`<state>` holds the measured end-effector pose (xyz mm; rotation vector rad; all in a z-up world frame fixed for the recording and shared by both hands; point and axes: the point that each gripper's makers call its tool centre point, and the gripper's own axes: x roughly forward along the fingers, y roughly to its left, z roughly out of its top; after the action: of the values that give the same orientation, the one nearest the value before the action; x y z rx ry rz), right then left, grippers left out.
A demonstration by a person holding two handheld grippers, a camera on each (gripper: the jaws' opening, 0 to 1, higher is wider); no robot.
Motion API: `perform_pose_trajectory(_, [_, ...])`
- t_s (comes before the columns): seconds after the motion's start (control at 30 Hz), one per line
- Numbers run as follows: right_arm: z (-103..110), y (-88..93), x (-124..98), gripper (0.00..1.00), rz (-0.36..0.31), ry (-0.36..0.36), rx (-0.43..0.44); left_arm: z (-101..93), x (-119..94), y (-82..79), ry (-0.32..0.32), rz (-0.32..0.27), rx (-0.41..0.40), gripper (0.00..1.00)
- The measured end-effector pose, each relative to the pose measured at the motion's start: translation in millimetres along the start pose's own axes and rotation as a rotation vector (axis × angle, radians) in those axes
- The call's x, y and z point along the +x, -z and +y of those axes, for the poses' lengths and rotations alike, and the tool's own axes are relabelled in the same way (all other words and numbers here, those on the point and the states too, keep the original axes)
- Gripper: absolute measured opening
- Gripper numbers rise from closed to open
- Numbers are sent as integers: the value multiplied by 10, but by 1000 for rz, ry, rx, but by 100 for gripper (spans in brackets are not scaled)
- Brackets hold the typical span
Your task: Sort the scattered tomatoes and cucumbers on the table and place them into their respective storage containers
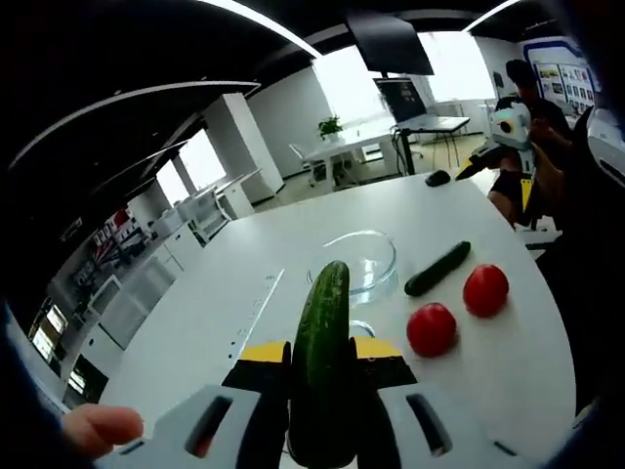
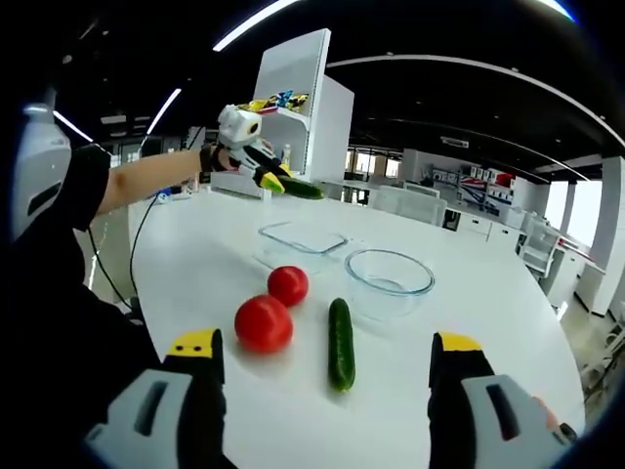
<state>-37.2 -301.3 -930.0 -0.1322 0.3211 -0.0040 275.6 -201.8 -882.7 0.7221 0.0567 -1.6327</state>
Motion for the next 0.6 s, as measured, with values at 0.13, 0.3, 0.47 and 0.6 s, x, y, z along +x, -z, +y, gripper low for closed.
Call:
perform_pose_trajectory(0.13, [-32, -9, -21, 81, -3, 10, 8, 106, 129, 136, -6, 13, 11, 21])
perform_pose_trajectory(0.3, [-64, 9, -26, 81, -1, 20, 20, 167, 284, 356, -4, 34, 4, 21])
perform_pose_trajectory(0.47, [-80, 36, 9, 81, 6, 18, 35, 152, 451, 575, -9, 50, 8, 21])
perform_pose_trajectory(0.6, [-68, 50, 55, 81, 18, 16, 31, 146, 594, 756, -9, 78, 4, 21])
